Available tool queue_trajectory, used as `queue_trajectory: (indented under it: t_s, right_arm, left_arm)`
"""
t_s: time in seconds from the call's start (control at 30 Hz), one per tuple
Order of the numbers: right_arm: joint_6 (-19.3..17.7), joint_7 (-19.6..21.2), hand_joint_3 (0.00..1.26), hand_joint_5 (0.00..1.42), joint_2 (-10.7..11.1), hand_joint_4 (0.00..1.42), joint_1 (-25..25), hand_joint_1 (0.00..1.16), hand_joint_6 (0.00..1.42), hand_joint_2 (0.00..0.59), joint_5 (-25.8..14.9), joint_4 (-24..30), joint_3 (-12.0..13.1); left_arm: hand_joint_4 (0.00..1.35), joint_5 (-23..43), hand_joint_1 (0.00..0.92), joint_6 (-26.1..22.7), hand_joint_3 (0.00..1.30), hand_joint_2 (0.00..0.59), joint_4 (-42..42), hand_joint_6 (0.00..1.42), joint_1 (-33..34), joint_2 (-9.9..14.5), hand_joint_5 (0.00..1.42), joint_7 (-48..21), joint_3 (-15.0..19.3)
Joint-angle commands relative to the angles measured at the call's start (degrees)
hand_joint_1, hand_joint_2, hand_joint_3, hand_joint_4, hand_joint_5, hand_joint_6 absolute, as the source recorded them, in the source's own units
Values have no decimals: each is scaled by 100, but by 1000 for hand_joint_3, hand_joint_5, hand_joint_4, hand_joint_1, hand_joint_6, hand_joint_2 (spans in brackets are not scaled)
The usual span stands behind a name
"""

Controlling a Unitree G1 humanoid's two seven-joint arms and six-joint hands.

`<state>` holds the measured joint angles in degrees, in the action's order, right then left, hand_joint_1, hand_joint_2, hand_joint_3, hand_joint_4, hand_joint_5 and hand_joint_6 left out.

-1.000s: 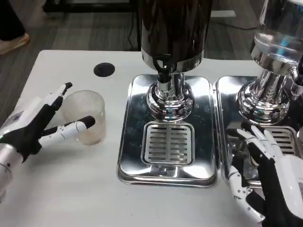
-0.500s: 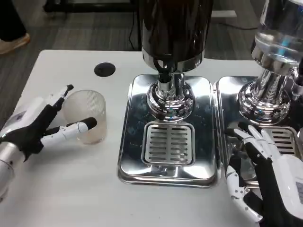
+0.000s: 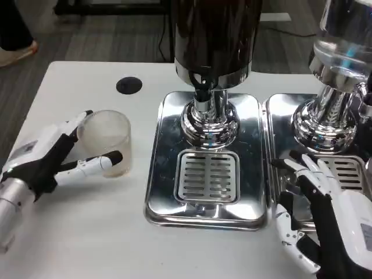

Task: Grasp the cup under the faucet to collect the drink, then remove the cup.

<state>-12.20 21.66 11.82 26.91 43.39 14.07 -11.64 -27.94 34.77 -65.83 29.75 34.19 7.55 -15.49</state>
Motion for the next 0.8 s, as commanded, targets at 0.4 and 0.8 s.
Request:
queue_trajectory:
  t_s: [0.4, 0.8]
  right_arm:
    - [-15, -50, 281, 85, -28, 119, 15, 421, 313, 586, -222, 59, 33]
    - [-11, -130, 281, 91, -40, 119, -22, 428, 317, 586, -446, 31, 64]
  left_arm:
    - [56, -258, 168, 61, 57, 59, -119, 240, 148, -184, 208, 714, -161]
    - [194, -282, 222, 374, 153, 98, -466, 419, 231, -422, 386, 914, -276]
